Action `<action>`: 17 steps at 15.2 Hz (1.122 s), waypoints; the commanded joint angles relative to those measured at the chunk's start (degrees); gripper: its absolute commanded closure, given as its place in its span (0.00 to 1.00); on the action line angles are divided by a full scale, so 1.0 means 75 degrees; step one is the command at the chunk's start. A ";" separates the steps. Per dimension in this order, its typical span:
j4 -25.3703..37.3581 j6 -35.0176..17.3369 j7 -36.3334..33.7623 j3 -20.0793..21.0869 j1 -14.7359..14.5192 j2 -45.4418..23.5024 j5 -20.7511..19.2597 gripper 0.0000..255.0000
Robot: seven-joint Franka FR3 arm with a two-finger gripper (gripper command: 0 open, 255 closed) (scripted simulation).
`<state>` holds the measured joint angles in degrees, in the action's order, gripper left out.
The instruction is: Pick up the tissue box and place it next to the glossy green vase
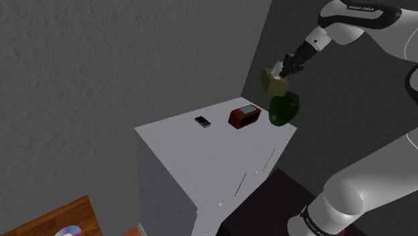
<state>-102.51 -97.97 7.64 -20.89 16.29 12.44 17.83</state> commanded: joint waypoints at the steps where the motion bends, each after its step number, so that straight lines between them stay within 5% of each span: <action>1: -0.0265 -0.0214 0.0064 0.0008 0.0006 0.0050 -0.0006 1.00; 17: -0.1993 -0.1751 0.0570 0.0024 0.0021 0.0171 0.0092 1.00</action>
<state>-116.71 -110.25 11.81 -20.83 16.53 13.77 18.40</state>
